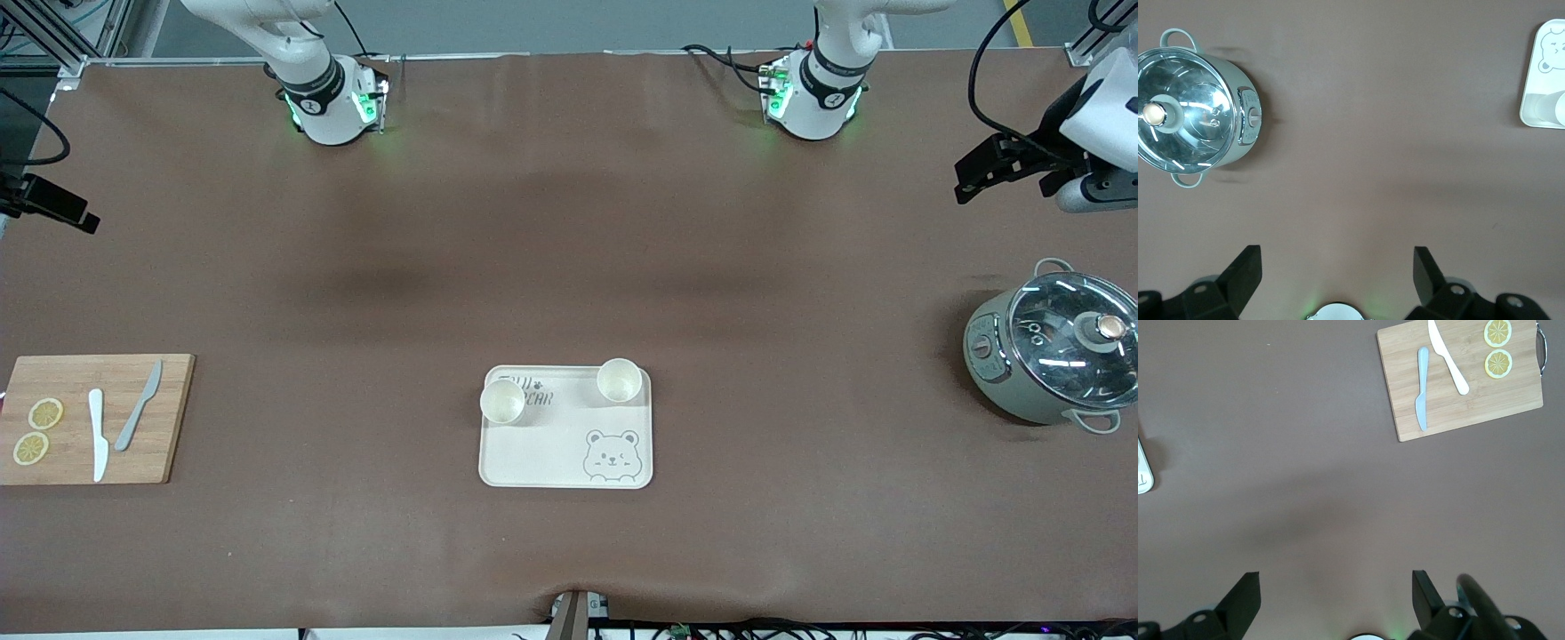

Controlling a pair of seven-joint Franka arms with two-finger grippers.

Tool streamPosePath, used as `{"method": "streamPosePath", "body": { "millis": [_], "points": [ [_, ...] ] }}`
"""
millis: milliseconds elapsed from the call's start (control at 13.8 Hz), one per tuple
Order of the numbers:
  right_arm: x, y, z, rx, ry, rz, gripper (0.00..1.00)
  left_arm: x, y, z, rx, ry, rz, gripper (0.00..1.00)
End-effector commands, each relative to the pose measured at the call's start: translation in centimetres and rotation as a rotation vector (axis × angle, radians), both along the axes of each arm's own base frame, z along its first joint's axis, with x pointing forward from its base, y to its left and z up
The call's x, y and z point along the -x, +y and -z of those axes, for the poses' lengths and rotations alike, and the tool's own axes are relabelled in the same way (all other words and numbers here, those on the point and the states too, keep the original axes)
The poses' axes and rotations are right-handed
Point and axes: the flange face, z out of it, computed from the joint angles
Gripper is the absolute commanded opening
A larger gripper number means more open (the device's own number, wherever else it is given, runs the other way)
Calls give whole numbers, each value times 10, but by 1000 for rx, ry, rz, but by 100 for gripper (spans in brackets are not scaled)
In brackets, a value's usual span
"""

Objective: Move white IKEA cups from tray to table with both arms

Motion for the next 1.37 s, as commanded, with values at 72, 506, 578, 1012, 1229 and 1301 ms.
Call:
{"method": "streamPosePath", "body": {
  "millis": [72, 506, 578, 1012, 1229, 1301],
  "points": [
    [0, -3, -4, -12, -1, 6, 100, -2, 2, -6, 3, -2, 8, 100],
    [0, -4, -4, -12, -3, 8, 100, -19, 13, -13, 0, -23, -18, 100],
    [0, -4, -4, -12, -3, 8, 100, -19, 12, -11, -1, -18, -17, 100],
    [0, -6, -4, -11, -3, 12, 100, -31, -29, 59, 77, 76, -8, 100],
    [0, -5, -4, -11, -1, 11, 100, -39, -80, 119, 75, 43, -29, 100],
    [0, -5, -4, -11, -1, 11, 100, -43, -101, 138, 73, 46, -63, 100]
  ]
}}
